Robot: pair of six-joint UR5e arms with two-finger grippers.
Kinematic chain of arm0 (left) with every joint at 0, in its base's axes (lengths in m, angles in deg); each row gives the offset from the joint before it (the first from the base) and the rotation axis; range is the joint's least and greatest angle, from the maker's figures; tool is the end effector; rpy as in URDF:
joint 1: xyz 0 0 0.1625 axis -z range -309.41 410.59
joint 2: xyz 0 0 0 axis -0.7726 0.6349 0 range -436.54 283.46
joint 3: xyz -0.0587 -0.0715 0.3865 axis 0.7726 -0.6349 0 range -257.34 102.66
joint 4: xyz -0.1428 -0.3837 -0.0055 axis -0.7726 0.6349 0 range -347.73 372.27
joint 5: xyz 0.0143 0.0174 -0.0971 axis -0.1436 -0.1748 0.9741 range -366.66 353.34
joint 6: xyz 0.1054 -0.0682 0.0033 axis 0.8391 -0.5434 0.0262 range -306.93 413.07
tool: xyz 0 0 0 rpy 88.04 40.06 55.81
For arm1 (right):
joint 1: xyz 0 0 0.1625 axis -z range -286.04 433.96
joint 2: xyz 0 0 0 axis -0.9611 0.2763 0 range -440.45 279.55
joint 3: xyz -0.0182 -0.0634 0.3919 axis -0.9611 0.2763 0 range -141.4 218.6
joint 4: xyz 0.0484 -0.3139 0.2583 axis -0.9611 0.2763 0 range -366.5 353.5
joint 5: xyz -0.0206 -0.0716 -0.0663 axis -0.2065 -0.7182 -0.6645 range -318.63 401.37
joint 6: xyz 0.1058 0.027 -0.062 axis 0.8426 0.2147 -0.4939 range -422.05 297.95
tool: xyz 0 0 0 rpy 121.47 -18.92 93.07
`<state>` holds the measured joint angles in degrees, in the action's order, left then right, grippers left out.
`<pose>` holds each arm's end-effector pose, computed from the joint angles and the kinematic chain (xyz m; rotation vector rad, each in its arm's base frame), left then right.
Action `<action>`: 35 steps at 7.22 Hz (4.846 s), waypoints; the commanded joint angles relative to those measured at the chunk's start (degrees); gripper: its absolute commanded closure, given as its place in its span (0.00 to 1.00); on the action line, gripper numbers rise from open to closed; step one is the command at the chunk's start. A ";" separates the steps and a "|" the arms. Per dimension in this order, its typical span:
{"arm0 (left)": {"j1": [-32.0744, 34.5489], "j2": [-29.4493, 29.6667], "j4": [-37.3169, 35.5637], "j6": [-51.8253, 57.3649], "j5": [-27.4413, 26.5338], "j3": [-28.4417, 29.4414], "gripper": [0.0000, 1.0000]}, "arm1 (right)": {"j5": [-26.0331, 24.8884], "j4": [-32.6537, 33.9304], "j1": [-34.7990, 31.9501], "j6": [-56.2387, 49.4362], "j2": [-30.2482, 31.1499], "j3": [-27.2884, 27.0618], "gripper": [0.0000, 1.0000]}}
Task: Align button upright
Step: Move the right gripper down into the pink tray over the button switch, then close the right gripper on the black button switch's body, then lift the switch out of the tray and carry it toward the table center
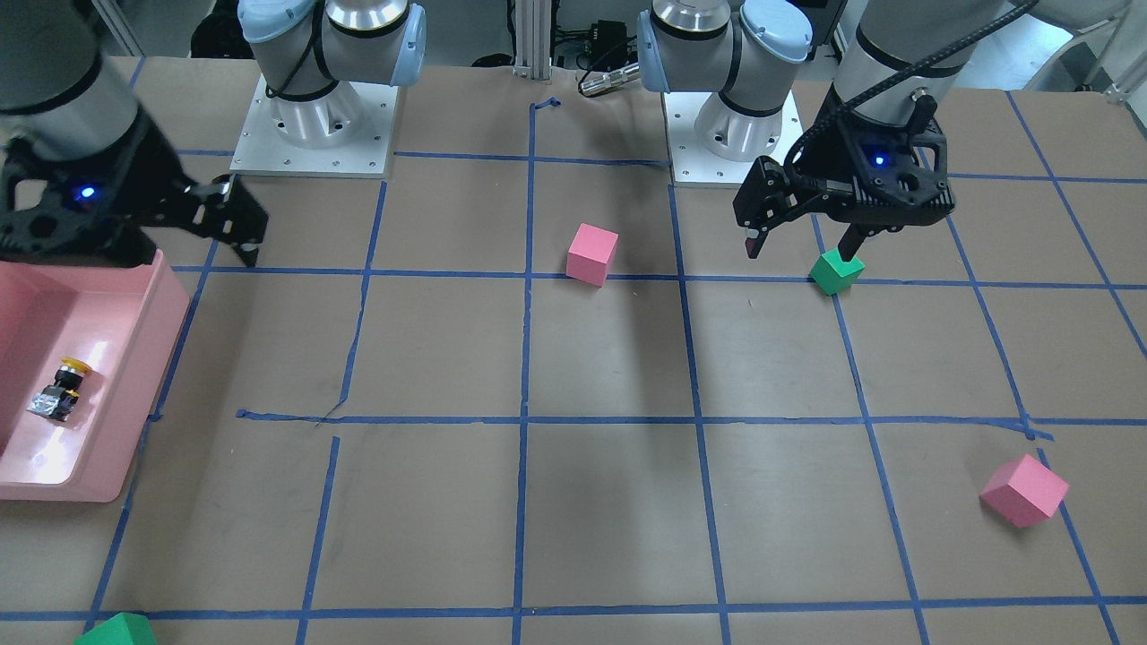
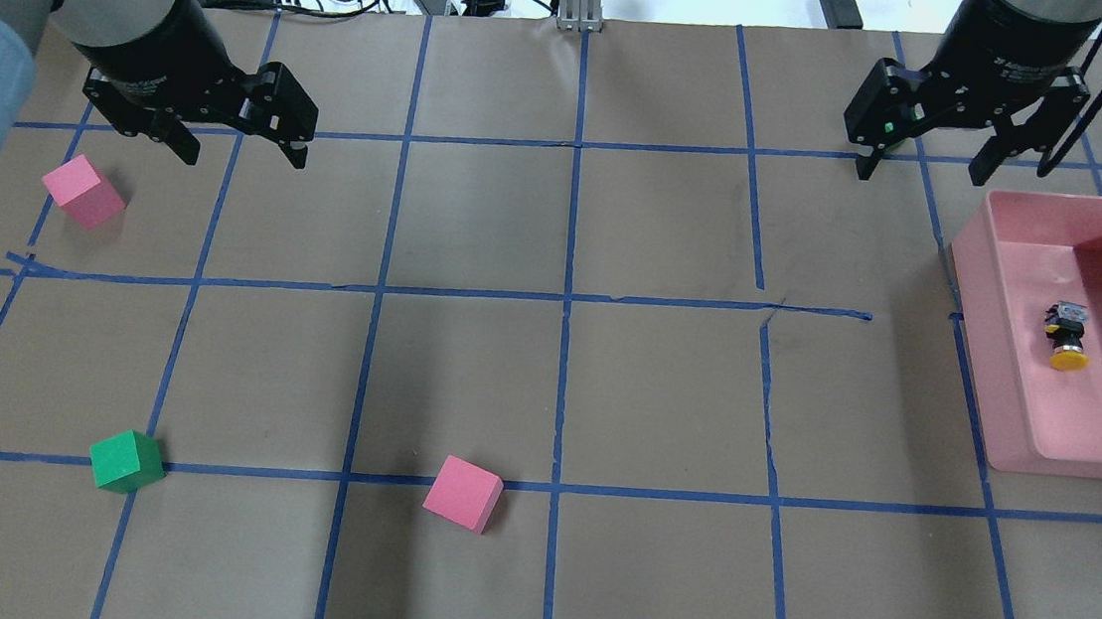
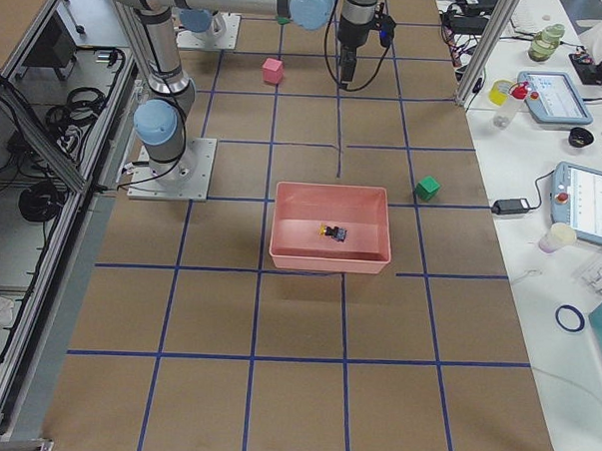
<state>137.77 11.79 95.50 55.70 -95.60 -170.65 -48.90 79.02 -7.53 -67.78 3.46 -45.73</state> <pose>-0.1116 -0.4920 0.4326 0.0038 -3.1243 0.1413 0.0546 -0.5318 0.4212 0.0759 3.1319 0.1338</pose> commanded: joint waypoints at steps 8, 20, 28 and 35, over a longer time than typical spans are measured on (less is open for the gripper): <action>0.00 0.00 0.00 0.00 0.00 -0.21 0.00 | 2.12 43.57 28.58 -28.11 -15.07 -21.49 0.00; 0.00 0.09 0.18 2.80 0.62 -0.91 0.00 | 1.86 50.27 28.67 -33.47 -18.17 -26.42 0.38; -0.17 0.44 -0.44 3.34 0.52 -1.00 0.00 | 1.59 41.07 22.72 -31.81 -8.78 -18.79 1.00; -0.26 1.58 -0.88 3.34 0.62 -2.06 0.00 | 2.12 36.47 -13.80 2.66 -8.05 -13.41 1.00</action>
<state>137.51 13.36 94.63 59.11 -94.93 -172.52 -46.78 114.95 -12.29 -74.98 -3.76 -59.39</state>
